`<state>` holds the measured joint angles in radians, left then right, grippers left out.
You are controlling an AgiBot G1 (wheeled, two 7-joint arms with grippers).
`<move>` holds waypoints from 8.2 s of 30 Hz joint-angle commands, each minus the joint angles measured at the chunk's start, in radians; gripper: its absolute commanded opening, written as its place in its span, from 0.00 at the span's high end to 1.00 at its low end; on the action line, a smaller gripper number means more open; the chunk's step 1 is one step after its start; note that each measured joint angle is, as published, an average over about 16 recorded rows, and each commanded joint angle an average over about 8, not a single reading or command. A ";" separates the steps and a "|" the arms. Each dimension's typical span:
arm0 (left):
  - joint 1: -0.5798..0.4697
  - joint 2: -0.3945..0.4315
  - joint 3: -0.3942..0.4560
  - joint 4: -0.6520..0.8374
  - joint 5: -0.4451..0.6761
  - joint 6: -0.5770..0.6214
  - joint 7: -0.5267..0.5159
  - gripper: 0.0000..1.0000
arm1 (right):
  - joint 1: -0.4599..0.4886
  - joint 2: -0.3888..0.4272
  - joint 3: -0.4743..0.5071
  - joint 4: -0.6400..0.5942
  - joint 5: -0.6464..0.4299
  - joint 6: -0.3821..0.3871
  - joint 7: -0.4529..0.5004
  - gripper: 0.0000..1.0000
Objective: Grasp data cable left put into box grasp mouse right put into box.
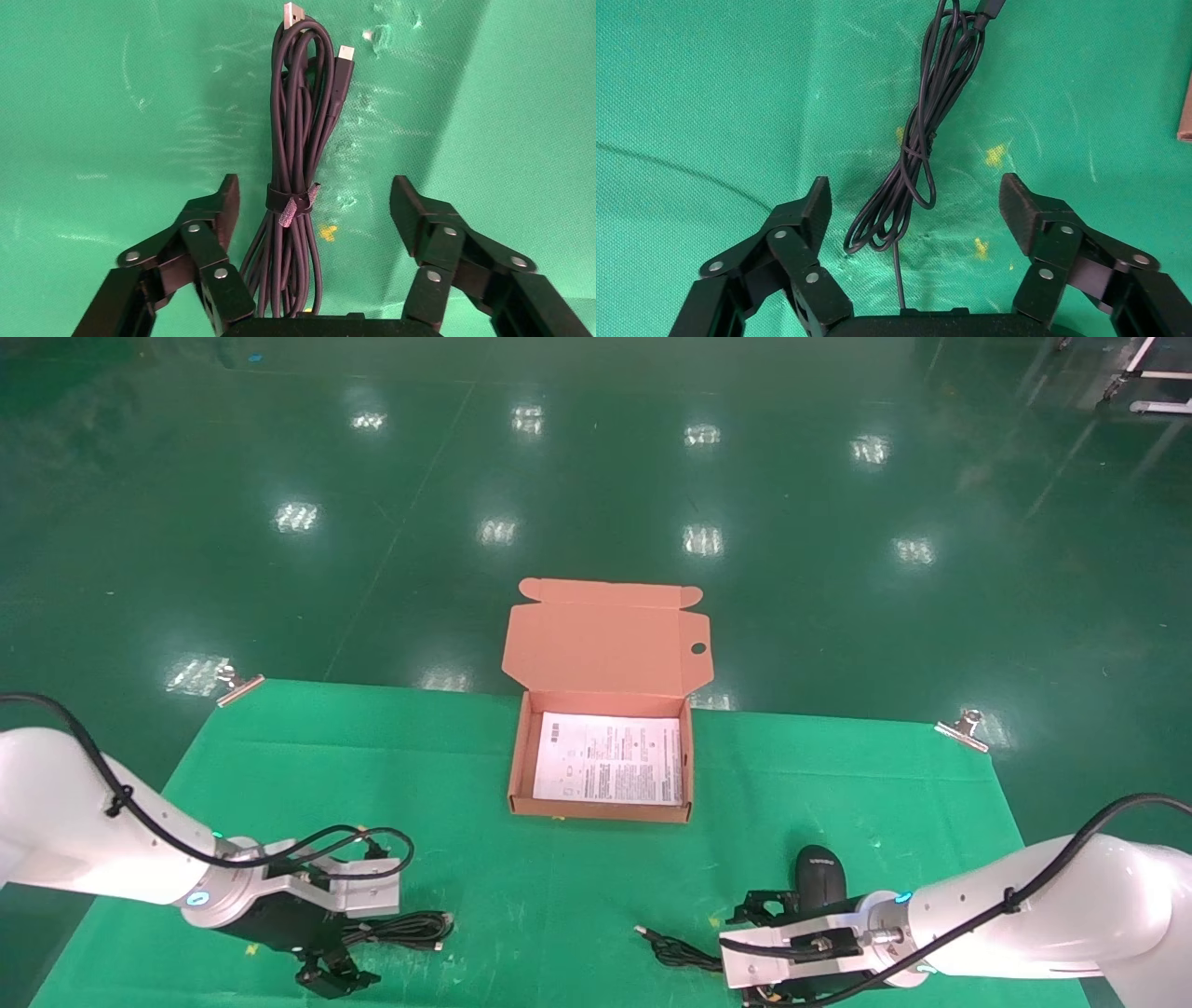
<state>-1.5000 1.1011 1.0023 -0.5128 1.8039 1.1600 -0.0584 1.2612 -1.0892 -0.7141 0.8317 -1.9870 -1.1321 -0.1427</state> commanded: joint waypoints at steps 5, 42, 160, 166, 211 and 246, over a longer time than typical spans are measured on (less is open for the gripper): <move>0.000 -0.001 0.000 -0.006 0.000 0.001 -0.002 1.00 | 0.000 0.001 0.000 0.003 0.000 -0.001 0.001 1.00; -0.062 -0.065 0.004 -0.166 0.037 0.022 0.005 1.00 | 0.073 0.101 0.087 0.050 0.081 -0.013 0.072 1.00; -0.187 -0.158 0.004 -0.739 0.450 -0.007 -0.521 1.00 | 0.361 -0.257 -0.330 -0.341 0.493 0.425 0.239 0.00; -0.167 -0.094 0.006 -0.681 0.431 -0.073 -0.493 1.00 | 0.359 -0.213 -0.331 -0.308 0.505 0.422 0.240 0.00; -0.106 0.275 0.199 -0.150 0.001 -0.579 -0.030 0.31 | 0.397 0.203 -0.333 0.039 0.412 0.421 0.491 0.00; -0.234 0.209 0.186 -0.119 0.056 -0.644 -0.070 0.00 | 0.509 0.223 -0.336 0.101 0.343 0.412 0.415 0.00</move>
<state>-1.7141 1.2996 1.1734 -0.6497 1.8370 0.5348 -0.1258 1.7512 -0.8628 -1.0336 0.9340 -1.6219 -0.7295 0.2791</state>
